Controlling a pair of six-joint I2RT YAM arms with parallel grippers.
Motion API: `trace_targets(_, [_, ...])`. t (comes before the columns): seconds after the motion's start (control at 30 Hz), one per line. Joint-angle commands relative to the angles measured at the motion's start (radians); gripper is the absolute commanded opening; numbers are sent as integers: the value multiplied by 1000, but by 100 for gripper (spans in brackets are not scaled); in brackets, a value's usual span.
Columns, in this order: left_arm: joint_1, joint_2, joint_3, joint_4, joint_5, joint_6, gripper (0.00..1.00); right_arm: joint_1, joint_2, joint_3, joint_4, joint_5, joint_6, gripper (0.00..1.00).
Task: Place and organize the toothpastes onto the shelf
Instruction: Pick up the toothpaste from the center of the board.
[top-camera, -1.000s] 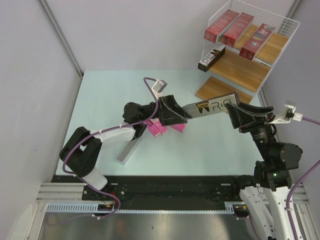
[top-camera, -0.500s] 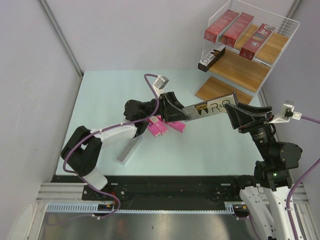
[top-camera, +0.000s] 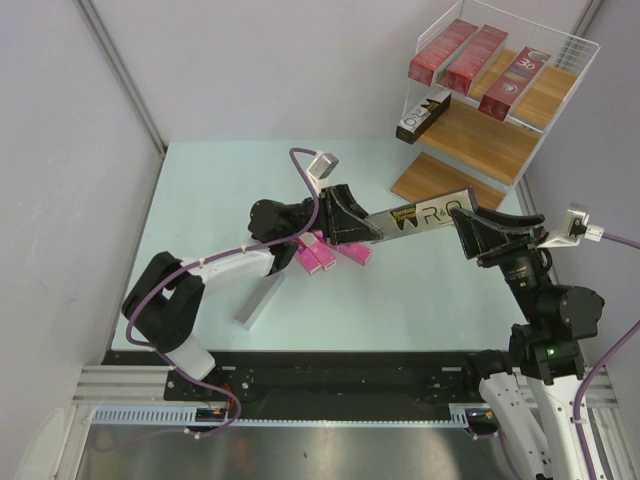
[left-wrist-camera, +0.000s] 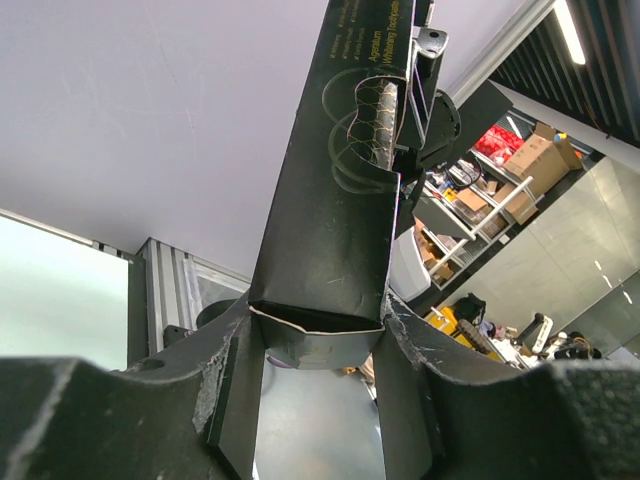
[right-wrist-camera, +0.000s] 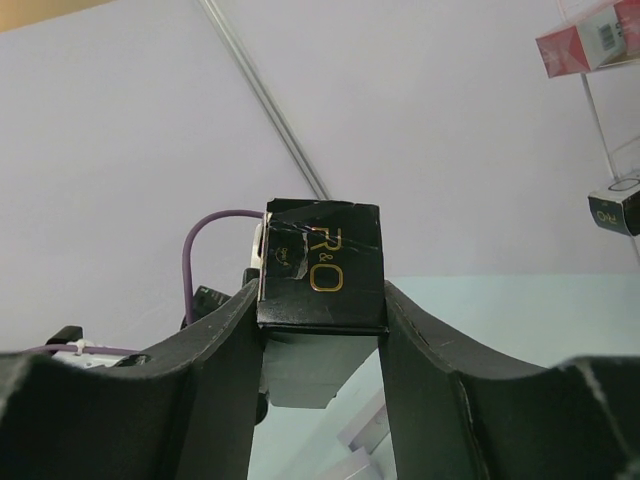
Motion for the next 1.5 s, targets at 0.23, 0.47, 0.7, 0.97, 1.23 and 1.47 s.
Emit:
trace_targets(0.23, [21, -12, -6, 429, -75, 2, 0, 0, -22, 37, -152, 109, -140, 76])
trace_targets(0.47, [53, -22, -92, 291, -192, 49, 0, 0, -28, 37, -268, 136, -209, 100])
trace_targets(0.7, [53, -32, -184, 87, -343, 112, 0, 0, -33, 35, -417, 195, -272, 100])
trace_targets(0.97, [5, -115, -275, -272, -595, 196, 0, 0, -65, 14, -472, 252, -244, 100])
trace_targets(1.23, [-36, -68, -204, -366, -645, 229, 0, -1, -60, 12, -476, 271, -244, 100])
trace_targets(1.47, [-56, 52, -124, -251, -621, 166, 0, 0, -85, 12, -474, 288, -262, 100])
